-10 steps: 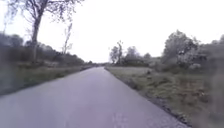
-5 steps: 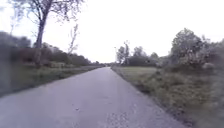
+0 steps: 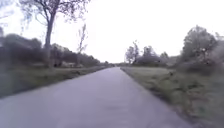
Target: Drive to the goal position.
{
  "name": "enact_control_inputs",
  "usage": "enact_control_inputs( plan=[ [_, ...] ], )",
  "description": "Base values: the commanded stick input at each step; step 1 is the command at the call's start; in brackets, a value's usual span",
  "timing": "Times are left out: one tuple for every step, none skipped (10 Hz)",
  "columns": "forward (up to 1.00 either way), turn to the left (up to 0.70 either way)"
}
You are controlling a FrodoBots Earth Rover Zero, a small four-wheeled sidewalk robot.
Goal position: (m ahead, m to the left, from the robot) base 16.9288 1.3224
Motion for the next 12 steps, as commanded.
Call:
enact_control_inputs(
  plan=[
    [1.0, 0.0],
    [1.0, 0.0],
    [1.0, 0.0],
    [1.0, 0.0],
    [1.0, 0.0],
    [1.0, -0.01],
    [1.0, -0.27],
    [1.0, 0.0],
    [1.0, 0.0],
    [1.0, 0.0],
    [1.0, 0.0],
    [1.0, 0.0]
  ],
)
